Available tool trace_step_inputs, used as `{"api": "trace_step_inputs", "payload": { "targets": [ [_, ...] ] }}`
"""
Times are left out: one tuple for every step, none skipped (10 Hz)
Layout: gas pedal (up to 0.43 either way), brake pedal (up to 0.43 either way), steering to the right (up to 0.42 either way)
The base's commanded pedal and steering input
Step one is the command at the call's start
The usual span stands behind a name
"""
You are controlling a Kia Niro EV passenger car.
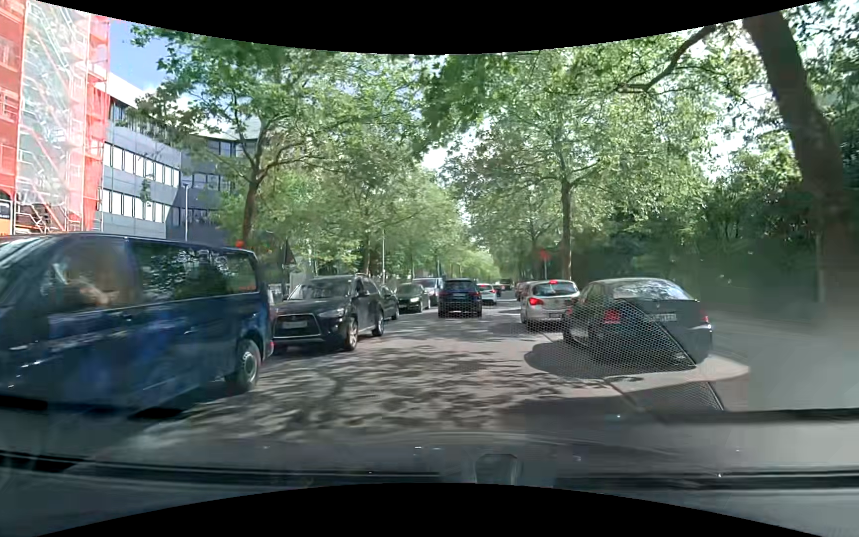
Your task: Follow the waypoints while adhering to traffic rules and regulations
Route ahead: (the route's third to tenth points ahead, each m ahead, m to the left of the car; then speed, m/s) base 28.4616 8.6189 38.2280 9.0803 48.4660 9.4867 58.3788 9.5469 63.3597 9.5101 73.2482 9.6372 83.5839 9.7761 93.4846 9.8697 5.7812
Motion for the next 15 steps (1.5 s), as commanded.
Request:
{"api": "trace_step_inputs", "payload": {
  "targets": [
    [0.067,0.0,0.004],
    [0.067,0.0,0.004],
    [0.067,0.0,0.004],
    [0.067,0.0,0.004],
    [0.067,0.0,0.004],
    [0.067,0.0,0.004],
    [0.067,0.0,0.004],
    [0.059,0.0,0.004],
    [0.02,0.0,0.004],
    [0.008,0.0,0.004],
    [0.008,0.0,0.005],
    [0.0,0.0,0.007],
    [0.0,0.0,0.008],
    [0.0,0.0,0.011],
    [0.0,0.0,0.016]
  ]
}}
